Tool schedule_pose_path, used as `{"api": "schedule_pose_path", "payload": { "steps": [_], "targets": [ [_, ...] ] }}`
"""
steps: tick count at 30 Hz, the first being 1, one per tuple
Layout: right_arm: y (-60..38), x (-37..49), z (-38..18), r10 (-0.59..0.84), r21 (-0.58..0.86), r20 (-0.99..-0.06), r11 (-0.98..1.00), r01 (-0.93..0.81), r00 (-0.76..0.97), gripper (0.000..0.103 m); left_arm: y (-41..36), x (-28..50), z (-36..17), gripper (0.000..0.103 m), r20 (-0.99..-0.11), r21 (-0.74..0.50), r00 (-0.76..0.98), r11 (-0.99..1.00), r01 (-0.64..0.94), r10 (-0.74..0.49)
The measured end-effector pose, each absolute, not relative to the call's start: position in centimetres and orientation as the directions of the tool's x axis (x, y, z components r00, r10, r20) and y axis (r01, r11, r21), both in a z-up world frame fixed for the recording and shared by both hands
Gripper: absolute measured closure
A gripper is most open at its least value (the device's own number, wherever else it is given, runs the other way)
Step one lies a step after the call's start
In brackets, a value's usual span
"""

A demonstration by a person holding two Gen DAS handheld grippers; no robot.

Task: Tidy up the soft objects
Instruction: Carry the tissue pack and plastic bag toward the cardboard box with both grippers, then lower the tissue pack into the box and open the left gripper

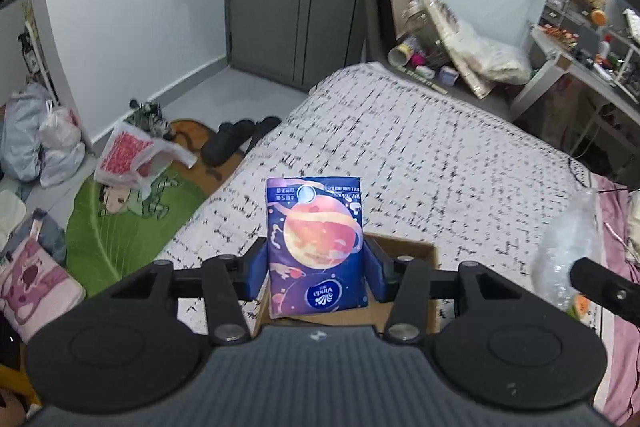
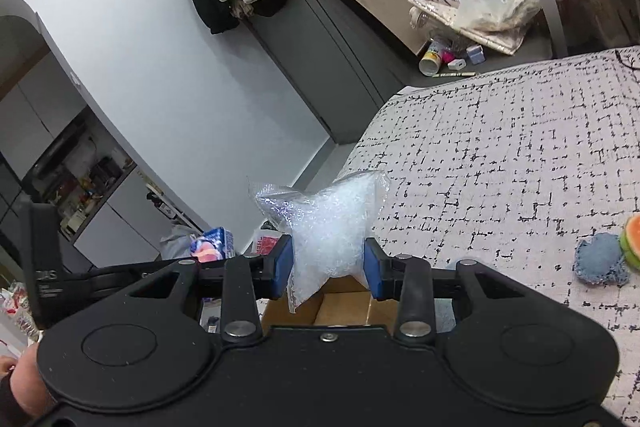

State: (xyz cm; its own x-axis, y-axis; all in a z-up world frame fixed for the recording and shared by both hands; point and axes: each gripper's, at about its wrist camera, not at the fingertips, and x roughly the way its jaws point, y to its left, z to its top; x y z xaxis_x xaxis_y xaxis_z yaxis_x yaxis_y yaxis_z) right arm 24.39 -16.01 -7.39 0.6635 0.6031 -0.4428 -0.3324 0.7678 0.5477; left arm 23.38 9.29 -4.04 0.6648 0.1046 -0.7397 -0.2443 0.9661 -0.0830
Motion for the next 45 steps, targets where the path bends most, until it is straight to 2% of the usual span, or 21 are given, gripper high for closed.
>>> {"api": "schedule_pose_path", "payload": {
  "steps": [14, 17, 20, 22, 31, 36, 45],
  "targets": [
    [-15.1, 26.0, -10.3, 0.601, 0.559, -0.498, 0.774, -0.299, 0.625, 0.066, 8.4, 26.9, -9.6, 0.054, -0.826, -0.068, 0.559, 0.973, -0.220, 0.068],
    [-14.9, 25.8, -10.3, 0.598, 0.550, -0.504, 0.778, -0.302, 0.623, 0.066, 8.1, 27.5, -10.4, 0.052, -0.837, -0.015, 0.535, 0.972, -0.233, 0.115],
    [-14.8, 25.7, -10.2, 0.602, 0.548, -0.501, 0.777, -0.312, 0.622, 0.065, 7.7, 27.3, -10.1, 0.044, -0.824, 0.008, 0.552, 0.975, -0.221, 0.131],
    [-14.6, 25.7, -10.2, 0.603, 0.545, -0.504, 0.778, -0.314, 0.619, 0.065, 7.7, 27.0, -10.0, 0.033, -0.823, -0.001, 0.555, 0.976, -0.216, 0.122],
    [-13.5, 25.1, -9.5, 0.593, 0.508, -0.509, 0.792, -0.339, 0.624, 0.066, 8.9, 25.3, -8.7, 0.032, -0.811, -0.059, 0.579, 0.973, -0.222, 0.083],
    [-12.6, 25.2, -8.9, 0.601, 0.498, -0.508, 0.789, -0.359, 0.617, 0.080, 9.8, 24.8, -7.8, 0.031, -0.802, -0.080, 0.593, 0.972, -0.221, 0.069],
    [-12.4, 25.2, -9.4, 0.576, 0.502, -0.539, 0.806, -0.315, 0.614, 0.079, 11.5, 23.1, -7.0, 0.031, -0.796, -0.133, 0.605, 0.967, -0.216, 0.026]
  ]
}}
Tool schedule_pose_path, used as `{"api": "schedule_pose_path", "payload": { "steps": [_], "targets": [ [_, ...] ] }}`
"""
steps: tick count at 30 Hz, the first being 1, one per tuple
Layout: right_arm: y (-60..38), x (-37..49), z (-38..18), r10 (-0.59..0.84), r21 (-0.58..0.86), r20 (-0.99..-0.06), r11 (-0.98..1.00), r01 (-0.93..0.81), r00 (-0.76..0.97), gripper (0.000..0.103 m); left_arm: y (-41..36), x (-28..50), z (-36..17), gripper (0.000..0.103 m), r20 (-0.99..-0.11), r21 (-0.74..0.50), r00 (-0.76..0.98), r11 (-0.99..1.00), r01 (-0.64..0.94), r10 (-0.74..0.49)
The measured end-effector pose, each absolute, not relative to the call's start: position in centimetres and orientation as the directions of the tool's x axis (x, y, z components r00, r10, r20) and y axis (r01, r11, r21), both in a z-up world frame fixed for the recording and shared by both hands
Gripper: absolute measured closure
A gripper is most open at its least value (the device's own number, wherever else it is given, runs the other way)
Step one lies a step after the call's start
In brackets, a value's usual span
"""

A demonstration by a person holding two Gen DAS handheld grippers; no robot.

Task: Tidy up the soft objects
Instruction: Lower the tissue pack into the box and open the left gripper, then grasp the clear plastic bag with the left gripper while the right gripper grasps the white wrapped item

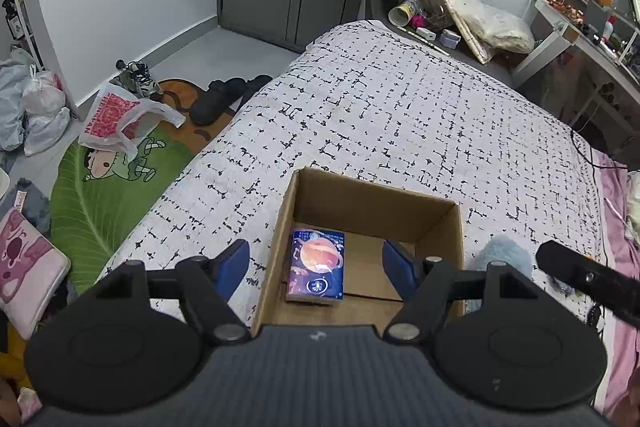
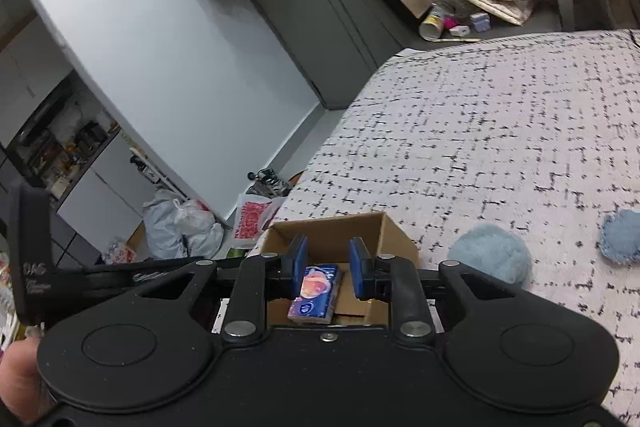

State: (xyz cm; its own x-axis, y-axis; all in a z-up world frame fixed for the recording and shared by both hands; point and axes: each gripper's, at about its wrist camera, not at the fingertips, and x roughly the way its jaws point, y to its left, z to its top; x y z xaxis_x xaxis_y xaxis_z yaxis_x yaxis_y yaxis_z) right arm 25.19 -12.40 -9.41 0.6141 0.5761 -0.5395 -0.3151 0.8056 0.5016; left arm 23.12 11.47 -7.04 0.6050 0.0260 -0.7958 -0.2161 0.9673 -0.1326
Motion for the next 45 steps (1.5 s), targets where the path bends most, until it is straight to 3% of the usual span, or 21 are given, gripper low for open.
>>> {"api": "schedule_pose_path", "payload": {
  "steps": [5, 9, 13, 24, 33, 38, 45],
  "targets": [
    [-13.6, 25.1, -9.4, 0.535, 0.497, -0.564, 0.828, -0.259, 0.629, 0.076, 11.7, 22.2, -7.0, 0.031, -0.791, -0.164, 0.612, 0.964, -0.210, -0.001],
    [-14.0, 24.8, -9.6, 0.525, 0.500, -0.577, 0.833, -0.238, 0.625, 0.076, 11.1, 21.7, -6.8, 0.023, -0.783, -0.182, 0.621, 0.964, -0.192, -0.024],
    [-14.0, 24.5, -9.6, 0.516, 0.493, -0.594, 0.840, -0.228, 0.617, 0.074, 10.3, 21.2, -6.5, 0.022, -0.774, -0.185, 0.632, 0.969, -0.163, -0.041],
    [-15.7, 23.2, -7.6, 0.501, 0.464, -0.616, 0.854, -0.234, 0.609, 0.048, 6.9, 20.0, -5.1, 0.022, -0.765, -0.178, 0.640, 0.977, -0.114, -0.065],
    [-19.8, 22.3, -7.5, 0.453, 0.463, -0.659, 0.873, -0.150, 0.601, 0.046, 3.0, 19.7, -4.4, 0.022, -0.763, -0.185, 0.637, 0.981, -0.059, -0.106],
    [-22.3, 21.6, -8.2, 0.439, 0.497, -0.670, 0.864, -0.077, 0.598, 0.038, 0.8, 19.6, -4.5, 0.022, -0.762, -0.208, 0.633, 0.977, -0.045, -0.133],
    [-24.3, 21.9, -11.6, 0.455, 0.566, -0.690, 0.824, 0.027, 0.563, 0.038, -2.4, 20.0, -5.3, 0.028, -0.775, -0.216, 0.613, 0.976, -0.025, -0.156]
  ]
}}
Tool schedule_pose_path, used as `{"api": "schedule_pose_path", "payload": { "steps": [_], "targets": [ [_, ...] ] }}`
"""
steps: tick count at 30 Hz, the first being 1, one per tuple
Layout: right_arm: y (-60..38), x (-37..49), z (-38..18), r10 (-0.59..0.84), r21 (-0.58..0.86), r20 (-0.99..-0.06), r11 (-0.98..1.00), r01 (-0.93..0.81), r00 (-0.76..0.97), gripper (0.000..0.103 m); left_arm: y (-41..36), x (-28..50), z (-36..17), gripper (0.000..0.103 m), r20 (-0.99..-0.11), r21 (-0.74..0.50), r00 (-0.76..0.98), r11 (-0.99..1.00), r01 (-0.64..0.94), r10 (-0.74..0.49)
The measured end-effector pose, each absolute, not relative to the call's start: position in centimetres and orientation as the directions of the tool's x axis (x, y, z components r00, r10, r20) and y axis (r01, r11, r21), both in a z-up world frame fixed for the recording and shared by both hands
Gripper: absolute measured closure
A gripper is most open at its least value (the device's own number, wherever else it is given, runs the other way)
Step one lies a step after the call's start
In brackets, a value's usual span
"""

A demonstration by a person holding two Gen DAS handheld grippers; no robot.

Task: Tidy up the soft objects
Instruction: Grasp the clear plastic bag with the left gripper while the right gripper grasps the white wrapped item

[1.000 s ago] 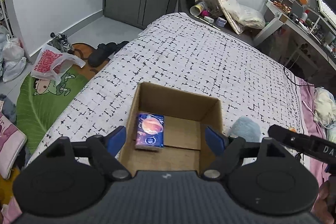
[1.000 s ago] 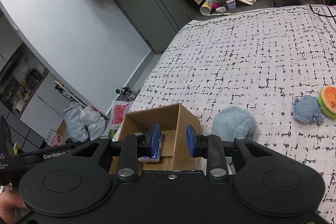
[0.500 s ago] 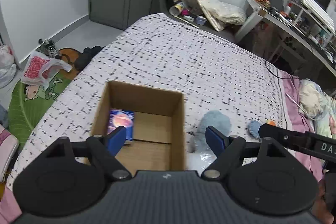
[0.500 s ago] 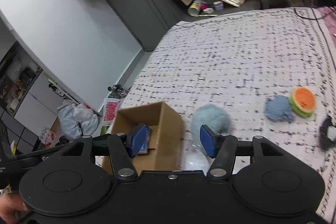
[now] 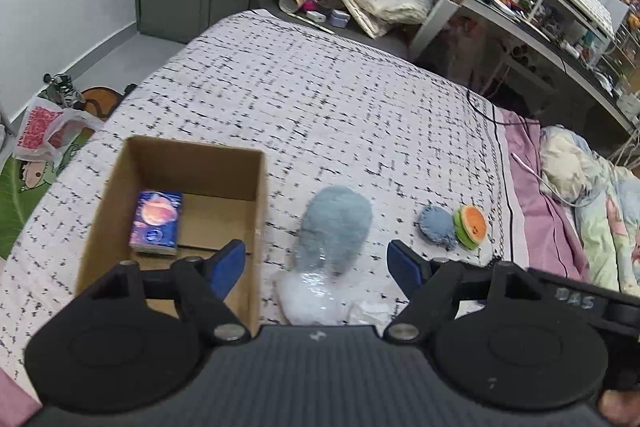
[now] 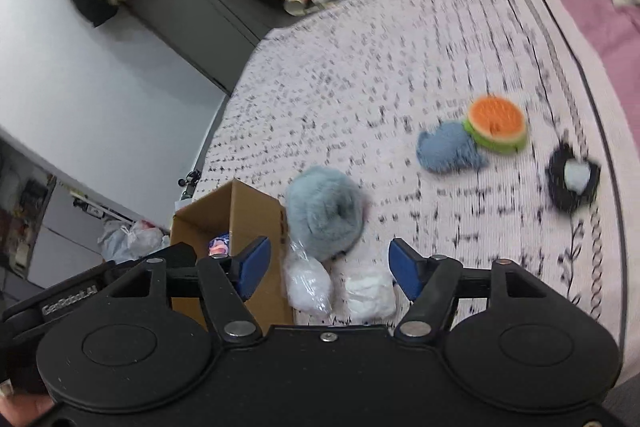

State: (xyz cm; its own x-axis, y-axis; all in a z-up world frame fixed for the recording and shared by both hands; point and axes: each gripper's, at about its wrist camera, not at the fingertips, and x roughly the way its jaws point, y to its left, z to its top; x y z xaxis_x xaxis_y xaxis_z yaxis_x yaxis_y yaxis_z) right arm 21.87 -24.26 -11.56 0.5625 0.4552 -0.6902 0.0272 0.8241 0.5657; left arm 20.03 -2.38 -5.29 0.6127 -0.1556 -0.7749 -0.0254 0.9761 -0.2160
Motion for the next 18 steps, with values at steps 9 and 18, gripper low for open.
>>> {"api": "schedule_pose_path", "payload": {
  "steps": [9, 18],
  "targets": [
    [-24.2, 22.6, -15.7, 0.505, 0.612, -0.718, 0.785, 0.091, 0.479, 0.039, -5.3, 21.9, -8.0, 0.038, -0.837, -0.195, 0.531, 0.979, -0.065, -0.131],
    [-25.4, 24.2, -19.8, 0.522, 0.631, -0.748, 0.751, 0.194, 0.411, 0.040, -6.1, 24.3, -11.7, 0.051, -0.895, -0.180, 0.435, 0.971, -0.155, -0.097]
  ]
}}
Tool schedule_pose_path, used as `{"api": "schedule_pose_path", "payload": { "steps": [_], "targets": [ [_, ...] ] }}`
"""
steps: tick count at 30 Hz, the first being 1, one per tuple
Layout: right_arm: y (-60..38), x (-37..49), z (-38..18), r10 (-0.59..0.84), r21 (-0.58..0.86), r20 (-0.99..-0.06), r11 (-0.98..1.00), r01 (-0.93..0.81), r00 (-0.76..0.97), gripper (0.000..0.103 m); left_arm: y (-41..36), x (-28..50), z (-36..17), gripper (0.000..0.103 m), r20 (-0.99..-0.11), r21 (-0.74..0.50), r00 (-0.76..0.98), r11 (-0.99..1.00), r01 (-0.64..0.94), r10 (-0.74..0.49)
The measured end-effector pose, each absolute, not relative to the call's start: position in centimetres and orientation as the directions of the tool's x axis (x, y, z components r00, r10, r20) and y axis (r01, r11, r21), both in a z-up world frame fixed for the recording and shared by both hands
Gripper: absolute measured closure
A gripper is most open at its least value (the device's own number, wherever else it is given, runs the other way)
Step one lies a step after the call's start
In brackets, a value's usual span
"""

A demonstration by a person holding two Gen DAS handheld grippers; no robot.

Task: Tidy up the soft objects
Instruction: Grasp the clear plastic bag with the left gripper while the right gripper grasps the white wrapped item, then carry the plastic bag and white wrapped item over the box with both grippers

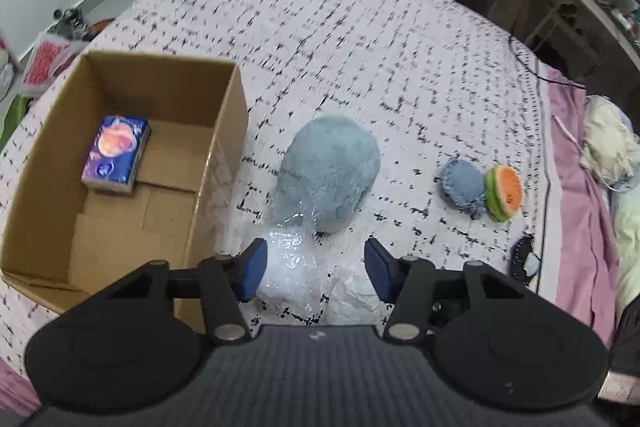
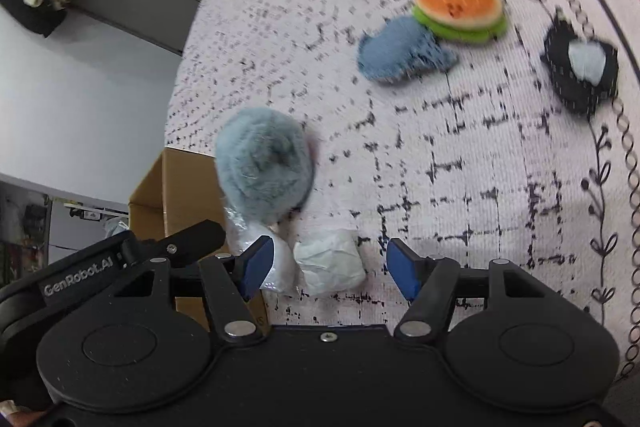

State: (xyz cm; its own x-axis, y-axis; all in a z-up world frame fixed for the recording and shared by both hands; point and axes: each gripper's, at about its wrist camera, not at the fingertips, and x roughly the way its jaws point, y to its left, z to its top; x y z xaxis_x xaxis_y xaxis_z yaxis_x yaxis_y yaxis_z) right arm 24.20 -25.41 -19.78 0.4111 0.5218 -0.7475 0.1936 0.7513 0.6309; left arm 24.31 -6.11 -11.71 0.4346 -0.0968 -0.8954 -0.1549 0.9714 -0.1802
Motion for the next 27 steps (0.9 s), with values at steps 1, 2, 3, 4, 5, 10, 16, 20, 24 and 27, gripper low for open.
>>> {"api": "schedule_pose_path", "payload": {
  "steps": [1, 2, 3, 4, 5, 10, 16, 20, 24, 27],
  "targets": [
    [-25.5, 24.3, -20.2, 0.525, 0.634, -0.750, 0.744, 0.209, 0.402, 0.040, -6.3, 24.5, -12.0, 0.051, -0.899, -0.172, 0.428, 0.971, -0.164, -0.087],
    [-25.6, 24.3, -20.4, 0.526, 0.635, -0.751, 0.742, 0.216, 0.399, 0.041, -6.4, 24.7, -12.4, 0.051, -0.903, -0.165, 0.422, 0.972, -0.170, -0.079],
    [-25.7, 24.3, -20.6, 0.524, 0.632, -0.754, 0.743, 0.220, 0.397, 0.041, -6.6, 24.8, -12.7, 0.052, -0.907, -0.158, 0.416, 0.972, -0.176, -0.072],
    [-25.6, 24.3, -20.8, 0.523, 0.630, -0.756, 0.743, 0.224, 0.394, 0.041, -6.7, 25.1, -13.0, 0.052, -0.910, -0.152, 0.410, 0.971, -0.183, -0.066],
    [-25.7, 24.4, -21.0, 0.526, 0.632, -0.756, 0.741, 0.227, 0.390, 0.041, -6.8, 25.3, -13.4, 0.052, -0.914, -0.146, 0.402, 0.971, -0.189, -0.059],
    [-25.0, 24.9, -22.1, 0.536, 0.629, -0.762, 0.746, 0.220, 0.363, 0.041, -7.0, 26.4, -15.0, 0.052, -0.932, -0.098, 0.362, 0.972, -0.212, -0.015],
    [-24.0, 25.6, -22.5, 0.542, 0.628, -0.761, 0.754, 0.192, 0.357, 0.041, -7.4, 27.2, -16.3, 0.052, -0.948, -0.025, 0.316, 0.978, -0.208, 0.043],
    [-23.2, 26.1, -22.7, 0.545, 0.628, -0.756, 0.759, 0.170, 0.362, 0.049, -7.0, 27.4, -16.9, 0.057, -0.954, -0.015, 0.295, 0.974, -0.225, 0.053],
    [-22.6, 26.6, -23.1, 0.563, 0.640, -0.748, 0.751, 0.161, 0.351, 0.061, -6.5, 27.3, -17.0, 0.072, -0.955, -0.025, 0.292, 0.965, -0.260, 0.054],
    [-22.7, 26.3, -22.4, 0.552, 0.633, -0.746, 0.761, 0.140, 0.373, 0.061, -6.5, 27.0, -16.3, 0.077, -0.949, -0.029, 0.311, 0.966, -0.257, 0.054]
  ]
}}
